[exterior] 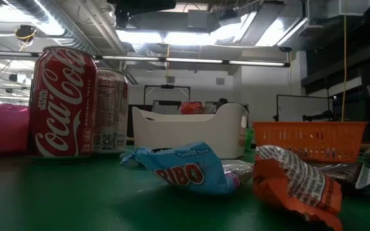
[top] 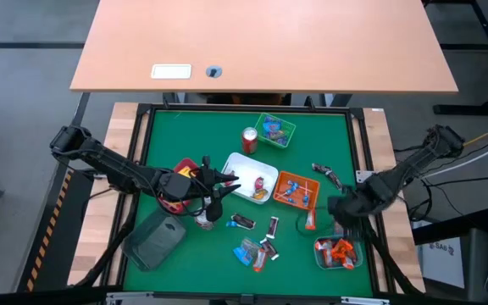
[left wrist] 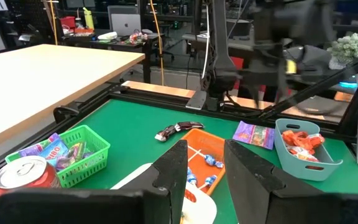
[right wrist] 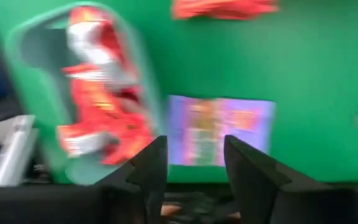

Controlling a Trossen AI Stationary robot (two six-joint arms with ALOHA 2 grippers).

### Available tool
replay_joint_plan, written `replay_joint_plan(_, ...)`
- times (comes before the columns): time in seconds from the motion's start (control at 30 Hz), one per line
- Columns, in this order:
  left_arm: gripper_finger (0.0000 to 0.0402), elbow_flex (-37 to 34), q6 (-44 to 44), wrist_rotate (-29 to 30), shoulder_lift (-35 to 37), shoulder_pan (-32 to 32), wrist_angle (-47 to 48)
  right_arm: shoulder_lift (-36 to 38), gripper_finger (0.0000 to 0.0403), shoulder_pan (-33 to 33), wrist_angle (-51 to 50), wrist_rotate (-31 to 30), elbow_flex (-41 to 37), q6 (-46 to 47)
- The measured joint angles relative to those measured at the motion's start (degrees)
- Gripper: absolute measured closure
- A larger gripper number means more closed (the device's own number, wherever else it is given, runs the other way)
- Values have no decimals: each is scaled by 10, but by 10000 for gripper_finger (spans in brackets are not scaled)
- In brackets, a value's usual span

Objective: Sort candy
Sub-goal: Put the brown chocolate bar into the black bin

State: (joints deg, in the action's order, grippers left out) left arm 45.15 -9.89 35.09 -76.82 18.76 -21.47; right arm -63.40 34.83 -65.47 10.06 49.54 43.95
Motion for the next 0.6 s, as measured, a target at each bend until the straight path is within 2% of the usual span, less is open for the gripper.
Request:
replay_joint_plan(0.07,302,0,0,0,0,0,0,17,246,-44,-34,-30,0,-41)
replay_joint_plan(0.17,302,0,0,0,0,0,0,41,246,-121,-62,-110,0,-100)
replay_joint_plan(0.3,302,0,0,0,0,0,0,57,246,-241,-71,-193,0,-167)
replay_joint_plan(0.43,302,0,0,2,0,0,0,53,246,-371,-35,-195,-8,-260)
replay_joint_plan(0.6,302,0,0,4,0,0,0,41,246,-504,51,-133,-40,-364)
